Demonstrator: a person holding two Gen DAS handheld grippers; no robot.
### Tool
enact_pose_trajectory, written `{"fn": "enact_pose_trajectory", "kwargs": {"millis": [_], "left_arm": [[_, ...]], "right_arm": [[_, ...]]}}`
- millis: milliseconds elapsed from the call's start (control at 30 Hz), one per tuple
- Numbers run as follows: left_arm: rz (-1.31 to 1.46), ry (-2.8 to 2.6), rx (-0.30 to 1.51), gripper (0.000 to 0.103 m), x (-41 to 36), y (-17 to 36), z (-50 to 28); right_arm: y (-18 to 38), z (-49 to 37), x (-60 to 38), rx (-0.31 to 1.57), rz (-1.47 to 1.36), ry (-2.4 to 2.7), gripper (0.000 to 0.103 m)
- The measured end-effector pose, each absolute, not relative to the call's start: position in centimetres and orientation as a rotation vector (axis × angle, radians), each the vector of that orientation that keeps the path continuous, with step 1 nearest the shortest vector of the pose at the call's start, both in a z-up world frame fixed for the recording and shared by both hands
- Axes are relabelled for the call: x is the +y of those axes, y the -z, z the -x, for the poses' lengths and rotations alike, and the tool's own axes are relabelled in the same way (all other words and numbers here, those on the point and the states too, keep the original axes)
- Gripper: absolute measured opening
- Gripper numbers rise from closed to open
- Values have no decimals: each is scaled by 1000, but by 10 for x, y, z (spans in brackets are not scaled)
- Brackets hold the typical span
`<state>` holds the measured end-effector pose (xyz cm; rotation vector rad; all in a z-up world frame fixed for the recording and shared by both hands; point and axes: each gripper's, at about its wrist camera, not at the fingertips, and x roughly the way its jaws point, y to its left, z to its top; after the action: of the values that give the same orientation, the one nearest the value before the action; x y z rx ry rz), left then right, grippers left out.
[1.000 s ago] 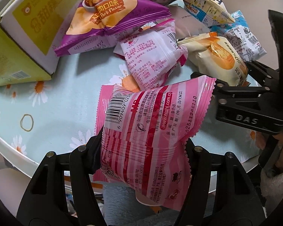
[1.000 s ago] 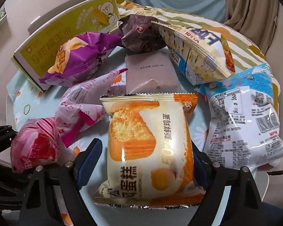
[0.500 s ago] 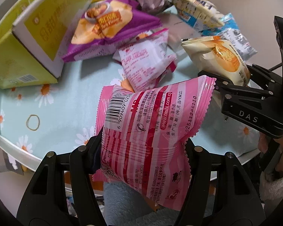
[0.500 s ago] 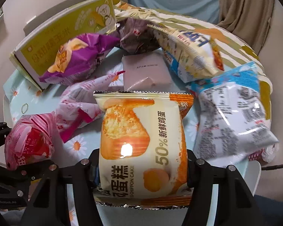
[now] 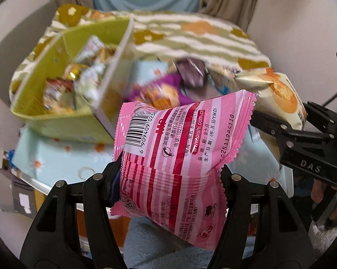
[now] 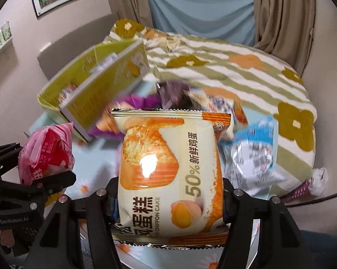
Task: Organize snacks
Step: 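Carry both bags over the yellow box and open both tools to drop them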
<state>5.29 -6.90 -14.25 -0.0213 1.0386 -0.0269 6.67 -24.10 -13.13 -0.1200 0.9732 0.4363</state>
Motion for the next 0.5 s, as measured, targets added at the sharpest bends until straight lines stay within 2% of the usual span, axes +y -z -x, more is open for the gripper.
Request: {"fn": "enact_pose_trajectory", "kwargs": {"millis": [233,500], "left_arm": [[21,15,949,62,-14,101,-80],[35,31,926,62,73,82,-148]], "right_arm": [[86,-88,-189,891,122,-459,58],[70,-141,-116,854,94,-451,58]]}}
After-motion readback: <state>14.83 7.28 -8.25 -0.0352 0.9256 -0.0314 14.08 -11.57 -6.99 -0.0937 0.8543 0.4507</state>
